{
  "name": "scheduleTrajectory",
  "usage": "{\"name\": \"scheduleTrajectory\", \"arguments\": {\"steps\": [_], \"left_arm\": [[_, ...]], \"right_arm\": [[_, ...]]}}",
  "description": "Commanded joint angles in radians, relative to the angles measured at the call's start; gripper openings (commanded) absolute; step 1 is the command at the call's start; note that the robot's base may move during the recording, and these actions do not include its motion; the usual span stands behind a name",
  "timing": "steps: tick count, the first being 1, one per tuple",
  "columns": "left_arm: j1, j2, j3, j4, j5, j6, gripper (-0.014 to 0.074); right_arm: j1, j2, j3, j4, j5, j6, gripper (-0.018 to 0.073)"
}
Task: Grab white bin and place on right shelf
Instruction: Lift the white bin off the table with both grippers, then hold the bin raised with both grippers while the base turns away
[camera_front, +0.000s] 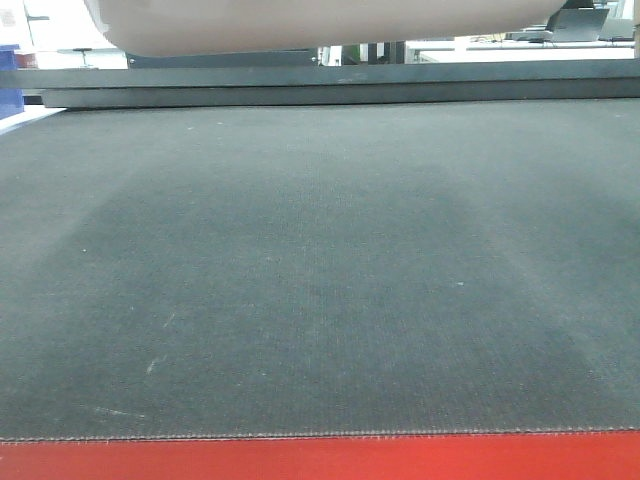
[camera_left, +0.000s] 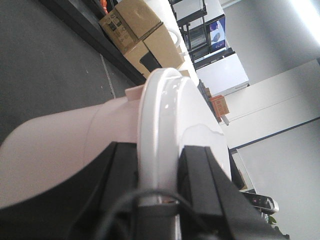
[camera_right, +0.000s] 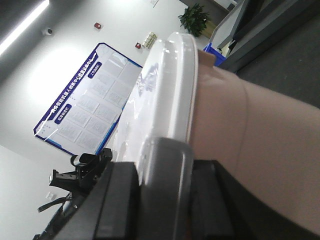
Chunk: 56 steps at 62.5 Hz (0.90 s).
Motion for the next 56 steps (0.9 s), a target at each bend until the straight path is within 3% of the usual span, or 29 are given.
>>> {"name": "scheduleTrajectory", "arguments": {"steps": [1, 56], "left_arm": [[-0.057, -0.056, -0.037, -0.045, 0.279, 0.007, -0.0126], [-0.057, -0.056, -0.037, -0.041, 0.274, 0.007, -0.0126]], "right_arm": [[0.033, -0.04, -0.043, 0.124, 0.287, -0.012, 0.0059], [0.033, -0.04, -0.043, 0.123, 0.284, -0.012, 0.0059]]}}
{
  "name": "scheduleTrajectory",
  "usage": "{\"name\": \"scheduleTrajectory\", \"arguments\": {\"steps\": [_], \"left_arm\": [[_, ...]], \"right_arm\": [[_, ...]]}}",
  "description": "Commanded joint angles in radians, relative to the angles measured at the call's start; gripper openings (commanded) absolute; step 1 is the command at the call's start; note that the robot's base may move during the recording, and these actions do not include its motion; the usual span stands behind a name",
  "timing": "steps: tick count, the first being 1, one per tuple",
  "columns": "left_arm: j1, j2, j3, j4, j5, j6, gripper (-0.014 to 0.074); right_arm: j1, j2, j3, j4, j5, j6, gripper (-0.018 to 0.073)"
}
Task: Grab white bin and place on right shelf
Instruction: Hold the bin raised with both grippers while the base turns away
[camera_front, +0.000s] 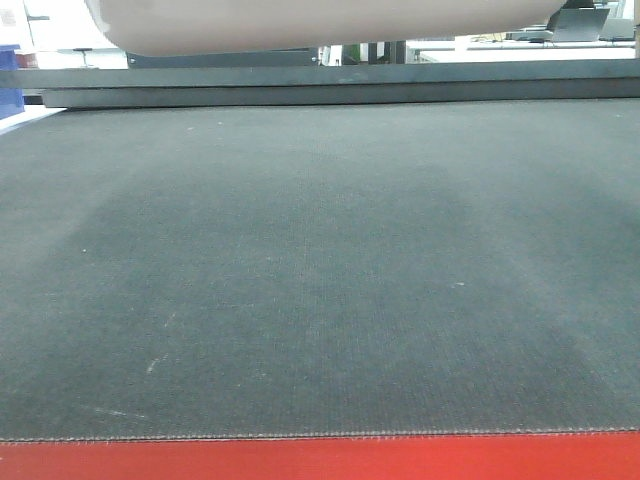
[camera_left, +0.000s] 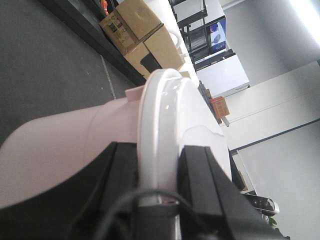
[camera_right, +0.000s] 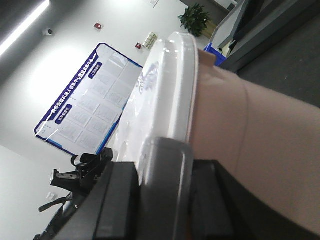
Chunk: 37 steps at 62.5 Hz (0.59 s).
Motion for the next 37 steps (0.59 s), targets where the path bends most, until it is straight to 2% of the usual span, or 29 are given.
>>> {"name": "scheduleTrajectory", "arguments": {"steps": [1, 24, 37], "left_arm": [[-0.056, -0.056, -0.036, -0.039, 0.281, 0.009, -0.0126], [-0.056, -0.056, -0.036, -0.039, 0.278, 0.009, -0.0126], [-0.056, -0.056, -0.036, -0.039, 0.272, 0.009, -0.0126]], "right_arm": [[0.033, -0.04, -0.043, 0.123, 0.284, -0.014, 0.0059], [0.033, -0.04, -0.043, 0.123, 0.283, -0.014, 0.0059], [0.033, -0.04, -0.043, 0.123, 0.239, -0.014, 0.0059]]}}
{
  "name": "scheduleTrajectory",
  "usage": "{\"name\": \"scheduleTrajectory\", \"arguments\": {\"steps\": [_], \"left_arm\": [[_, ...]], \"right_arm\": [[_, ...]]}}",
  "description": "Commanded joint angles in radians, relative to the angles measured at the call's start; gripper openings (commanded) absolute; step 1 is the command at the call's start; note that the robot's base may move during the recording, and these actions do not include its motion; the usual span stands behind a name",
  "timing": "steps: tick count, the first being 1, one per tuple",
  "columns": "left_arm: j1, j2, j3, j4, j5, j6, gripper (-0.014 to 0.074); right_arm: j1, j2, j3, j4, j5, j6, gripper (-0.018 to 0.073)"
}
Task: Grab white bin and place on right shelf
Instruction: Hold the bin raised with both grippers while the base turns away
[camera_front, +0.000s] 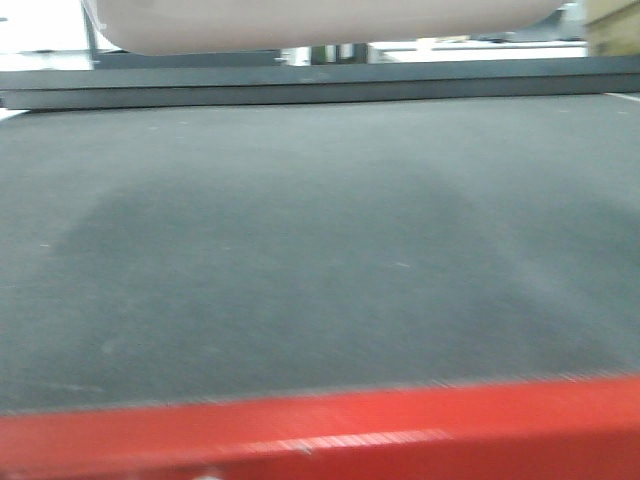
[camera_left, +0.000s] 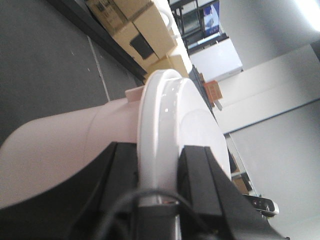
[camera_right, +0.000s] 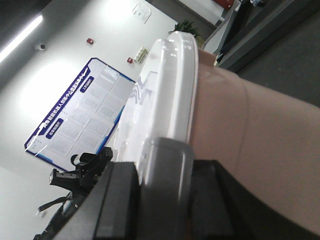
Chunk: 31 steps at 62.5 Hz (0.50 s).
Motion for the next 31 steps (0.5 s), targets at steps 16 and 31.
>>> {"name": "scheduleTrajectory", "arguments": {"steps": [16, 31], "left_arm": [[-0.056, -0.054, -0.033, -0.039, 0.274, 0.009, -0.0126], [-0.056, -0.054, -0.033, -0.039, 0.274, 0.009, -0.0126]], "right_arm": [[0.033, -0.04, -0.043, 0.123, 0.106, -0.014, 0.0059], [0.033, -0.04, -0.043, 0.123, 0.02, -0.014, 0.0059]]}}
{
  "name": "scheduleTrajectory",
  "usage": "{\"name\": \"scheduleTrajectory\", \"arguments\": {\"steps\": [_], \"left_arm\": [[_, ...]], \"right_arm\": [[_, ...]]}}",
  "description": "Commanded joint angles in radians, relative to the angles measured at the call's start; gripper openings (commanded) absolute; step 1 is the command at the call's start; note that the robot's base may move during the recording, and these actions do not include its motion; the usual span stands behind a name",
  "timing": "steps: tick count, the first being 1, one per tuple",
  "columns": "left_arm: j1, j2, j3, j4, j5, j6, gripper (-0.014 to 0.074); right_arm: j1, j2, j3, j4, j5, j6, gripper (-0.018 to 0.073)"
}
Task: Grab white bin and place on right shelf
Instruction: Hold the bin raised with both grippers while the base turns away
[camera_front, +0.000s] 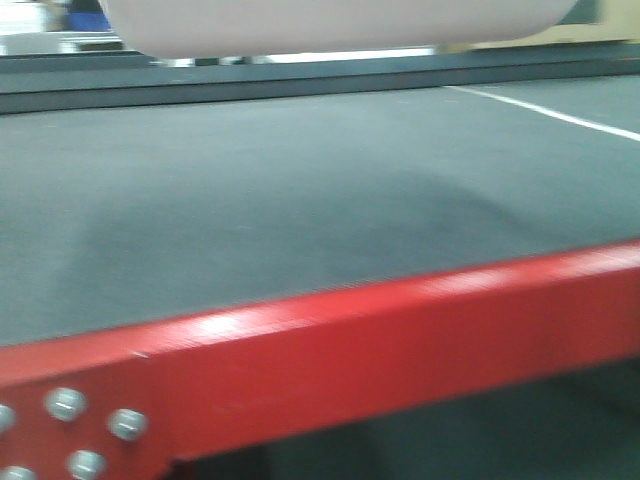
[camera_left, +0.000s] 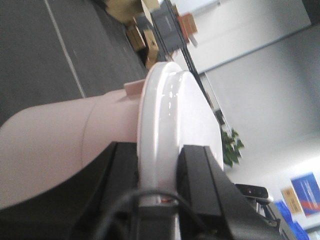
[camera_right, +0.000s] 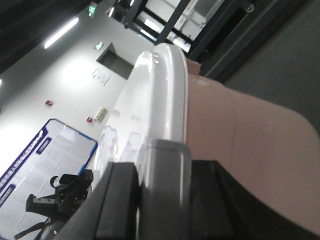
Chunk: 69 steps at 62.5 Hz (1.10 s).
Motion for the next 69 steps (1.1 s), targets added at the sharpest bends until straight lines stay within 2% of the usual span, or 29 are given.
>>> {"name": "scheduleTrajectory", "arguments": {"steps": [1, 69], "left_arm": [[-0.041, -0.052, -0.033, -0.045, 0.265, 0.015, -0.0126], [-0.041, -0.052, -0.033, -0.045, 0.265, 0.015, -0.0126]], "right_arm": [[0.029, -0.04, -0.043, 0.123, 0.127, -0.016, 0.0059], [0.029, -0.04, -0.043, 0.123, 0.099, -0.016, 0.0059]]}}
